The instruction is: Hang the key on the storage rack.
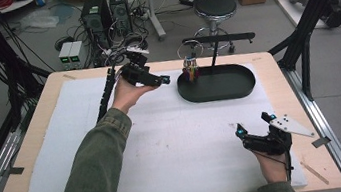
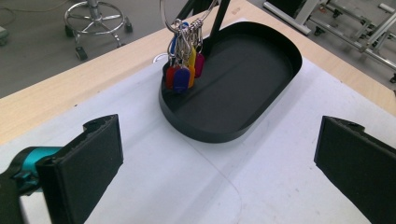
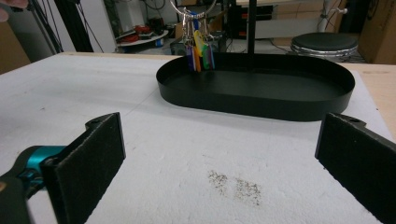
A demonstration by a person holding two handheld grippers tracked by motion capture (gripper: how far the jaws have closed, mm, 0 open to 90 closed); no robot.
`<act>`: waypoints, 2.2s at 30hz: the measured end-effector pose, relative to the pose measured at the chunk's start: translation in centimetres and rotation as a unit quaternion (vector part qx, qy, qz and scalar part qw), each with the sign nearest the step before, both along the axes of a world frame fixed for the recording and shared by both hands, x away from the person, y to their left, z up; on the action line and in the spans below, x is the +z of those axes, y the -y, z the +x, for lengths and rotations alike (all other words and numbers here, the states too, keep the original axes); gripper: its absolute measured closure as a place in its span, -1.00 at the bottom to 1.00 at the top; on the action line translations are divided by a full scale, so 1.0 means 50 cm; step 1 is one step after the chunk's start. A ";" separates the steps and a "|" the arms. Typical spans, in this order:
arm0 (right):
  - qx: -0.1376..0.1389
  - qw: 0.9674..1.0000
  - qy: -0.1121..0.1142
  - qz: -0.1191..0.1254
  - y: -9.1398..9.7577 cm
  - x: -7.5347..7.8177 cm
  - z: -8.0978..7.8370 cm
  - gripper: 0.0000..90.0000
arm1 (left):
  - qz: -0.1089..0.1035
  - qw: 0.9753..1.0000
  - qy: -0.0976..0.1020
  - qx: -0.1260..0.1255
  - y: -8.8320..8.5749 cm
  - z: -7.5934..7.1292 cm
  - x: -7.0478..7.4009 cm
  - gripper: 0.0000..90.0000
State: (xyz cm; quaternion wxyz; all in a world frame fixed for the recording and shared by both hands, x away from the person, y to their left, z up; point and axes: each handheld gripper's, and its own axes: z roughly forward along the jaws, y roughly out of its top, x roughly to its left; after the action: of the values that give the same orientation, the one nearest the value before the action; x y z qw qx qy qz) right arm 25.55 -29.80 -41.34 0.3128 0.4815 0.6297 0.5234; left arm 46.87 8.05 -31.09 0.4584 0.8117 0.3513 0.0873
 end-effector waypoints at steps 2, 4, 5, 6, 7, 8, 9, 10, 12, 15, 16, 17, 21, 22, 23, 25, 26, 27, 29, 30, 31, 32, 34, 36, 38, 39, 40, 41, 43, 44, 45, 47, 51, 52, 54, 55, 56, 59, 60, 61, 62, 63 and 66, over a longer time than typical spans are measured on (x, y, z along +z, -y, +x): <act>-0.001 1.000 -0.001 0.001 0.000 0.000 -0.001 -0.99 | 0.011 1.000 0.000 0.004 -0.006 -0.005 0.001 -0.96; -0.001 1.000 0.000 0.001 0.001 0.000 0.000 -0.99 | 0.015 1.000 0.002 0.009 -0.014 -0.012 0.002 -0.96; -0.001 1.000 0.000 0.000 0.001 0.000 0.000 -0.99 | 0.017 1.000 0.003 0.010 -0.018 -0.015 0.002 -0.96; -0.002 1.000 -0.001 0.000 0.001 0.000 0.000 -0.99 | 0.019 1.000 0.005 0.011 -0.022 -0.017 0.002 -0.96; -0.002 1.000 -0.002 0.000 0.001 0.000 0.000 -0.99 | 0.024 1.000 0.007 0.013 -0.027 -0.022 0.002 -0.96; -0.002 1.000 -0.003 0.001 0.000 0.000 0.000 -0.99 | 0.026 1.000 0.007 0.014 -0.029 -0.025 0.001 -0.96; -0.002 1.000 -0.003 0.001 0.000 0.000 0.000 -0.99 | 0.029 0.999 0.007 0.014 -0.034 -0.029 -0.001 -0.96; -0.001 1.000 -0.002 -0.001 0.000 -0.001 0.001 -0.99 | 0.029 0.999 0.007 0.016 -0.039 -0.032 -0.003 -0.96; -0.001 1.000 0.000 -0.003 -0.001 -0.001 0.001 -0.99 | 0.029 0.999 0.006 0.018 -0.049 -0.037 -0.008 -0.96; -0.001 1.000 -0.002 -0.002 -0.002 -0.001 0.001 -0.99 | 0.024 0.999 0.007 0.025 -0.064 -0.045 -0.016 -0.96; -0.001 1.000 -0.002 -0.002 -0.002 -0.001 0.001 -0.99 | 0.022 0.999 0.007 0.026 -0.070 -0.048 -0.020 -0.96; -0.001 1.000 -0.003 -0.001 -0.003 -0.001 0.001 -0.99 | 0.022 0.999 0.005 0.027 -0.076 -0.050 -0.023 -0.96; -0.001 1.000 -0.003 -0.005 -0.003 -0.002 0.002 -0.99 | 0.025 0.999 0.004 0.032 -0.098 -0.061 -0.035 -0.96; -0.001 1.000 -0.003 -0.005 -0.003 -0.002 0.002 -0.99 | 0.026 0.999 0.003 0.034 -0.102 -0.063 -0.036 -0.96; -0.002 1.000 -0.003 -0.006 -0.003 -0.002 0.002 -0.99 | 0.026 0.999 0.003 0.034 -0.110 -0.067 -0.040 -0.96; -0.002 1.000 -0.003 -0.006 -0.003 -0.002 0.001 -0.99 | 0.024 0.999 -0.002 0.036 -0.120 -0.072 -0.046 -0.96; -0.002 1.000 -0.002 -0.007 -0.003 -0.002 0.001 -0.99 | 0.028 0.999 -0.003 0.035 -0.125 -0.075 -0.048 -0.96; -0.003 1.000 -0.002 -0.006 -0.003 -0.001 0.001 -0.99 | 0.029 0.999 -0.005 0.034 -0.130 -0.078 -0.051 -0.96; -0.004 1.000 -0.003 -0.004 -0.002 -0.001 -0.001 -0.99 | 0.029 0.999 -0.008 0.034 -0.138 -0.084 -0.056 -0.96; -0.004 1.000 -0.003 -0.004 -0.002 -0.001 -0.001 -0.99 | 0.027 0.999 -0.010 0.033 -0.143 -0.087 -0.059 -0.96; -0.004 1.000 -0.001 -0.006 -0.001 -0.001 -0.001 -0.99 | 0.026 0.999 -0.011 0.033 -0.146 -0.090 -0.061 -0.96; -0.004 1.000 -0.002 -0.005 -0.001 -0.001 -0.001 -0.99 | 0.029 0.999 -0.011 0.032 -0.150 -0.094 -0.063 -0.96; -0.004 1.000 -0.002 -0.006 -0.001 -0.002 -0.001 -0.99 | 0.030 0.999 -0.011 0.032 -0.156 -0.103 -0.066 -0.96; -0.004 1.000 -0.003 -0.004 -0.001 -0.002 -0.002 -0.99 | 0.031 0.999 -0.009 0.033 -0.164 -0.113 -0.067 -0.96; -0.005 1.000 -0.003 -0.004 -0.001 -0.002 -0.002 -0.99 | 0.030 0.999 -0.009 0.036 -0.171 -0.122 -0.070 -0.96; -0.006 1.000 -0.004 -0.002 0.000 -0.002 -0.002 -0.99 | 0.035 0.999 -0.009 0.037 -0.176 -0.127 -0.072 -0.96; -0.007 1.000 -0.003 -0.001 0.000 -0.002 -0.003 -0.99 | 0.038 0.999 -0.010 0.038 -0.180 -0.131 -0.074 -0.96; -0.007 1.000 -0.003 0.000 0.001 -0.002 -0.003 -0.99 | 0.041 0.998 -0.009 0.041 -0.185 -0.136 -0.075 -0.96; -0.009 1.000 -0.002 0.001 0.002 -0.002 -0.003 -0.99 | 0.037 0.998 -0.007 0.044 -0.195 -0.144 -0.079 -0.96; -0.009 1.000 -0.004 0.002 0.002 -0.002 -0.003 -0.99 | 0.038 0.998 -0.006 0.047 -0.201 -0.149 -0.081 -0.96; -0.009 1.000 -0.001 0.000 0.002 -0.002 -0.002 -0.99 | 0.038 0.998 -0.003 0.048 -0.206 -0.154 -0.083 -0.96; -0.006 1.000 -0.003 0.000 0.001 -0.002 -0.001 -0.99 | 0.032 0.998 0.001 0.050 -0.218 -0.165 -0.089 -0.96; -0.005 1.000 -0.002 0.000 0.000 -0.002 0.000 -0.99 | 0.029 0.998 0.001 0.059 -0.244 -0.186 -0.104 -0.96; -0.005 1.000 -0.002 0.000 0.000 -0.002 0.000 -0.99 | 0.029 0.998 0.001 0.061 -0.250 -0.192 -0.108 -0.96; -0.006 1.000 -0.002 -0.001 0.000 -0.002 -0.001 -0.99 | 0.030 0.997 -0.002 0.068 -0.262 -0.202 -0.116 -0.96; -0.006 1.000 -0.002 -0.001 -0.001 -0.001 -0.001 -0.99 | 0.030 0.997 -0.002 0.071 -0.268 -0.207 -0.118 -0.96; -0.007 1.000 -0.002 0.000 -0.001 -0.001 -0.001 -0.99 | 0.029 0.997 -0.002 0.072 -0.274 -0.212 -0.121 -0.96; -0.006 1.000 -0.005 -0.002 -0.004 -0.002 -0.001 -0.99 | 0.020 0.997 0.005 0.078 -0.292 -0.226 -0.129 -0.96; -0.004 1.000 -0.003 -0.007 -0.004 -0.002 0.000 -0.99 | 0.015 0.997 0.010 0.080 -0.297 -0.232 -0.132 -0.96; -0.004 1.000 -0.006 -0.004 -0.005 -0.002 -0.001 -0.99 | 0.015 0.997 0.009 0.081 -0.300 -0.235 -0.134 -0.96; -0.005 1.000 -0.005 -0.004 -0.006 -0.002 -0.001 -0.99 | 0.017 0.996 0.010 0.083 -0.303 -0.239 -0.136 -0.96; -0.004 1.000 -0.006 -0.004 -0.006 -0.002 0.000 -0.99 | 0.022 0.996 0.011 0.085 -0.307 -0.242 -0.137 -0.96; -0.004 1.000 -0.006 -0.003 -0.005 -0.002 -0.001 -0.99 | 0.018 0.996 0.013 0.092 -0.317 -0.252 -0.142 -0.96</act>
State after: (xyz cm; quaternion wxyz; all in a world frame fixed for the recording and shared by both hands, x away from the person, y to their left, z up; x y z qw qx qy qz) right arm 25.49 -29.57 -41.43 0.3128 0.4857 0.6312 0.5174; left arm 34.28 23.92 -38.20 0.4383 0.7829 0.4169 0.1458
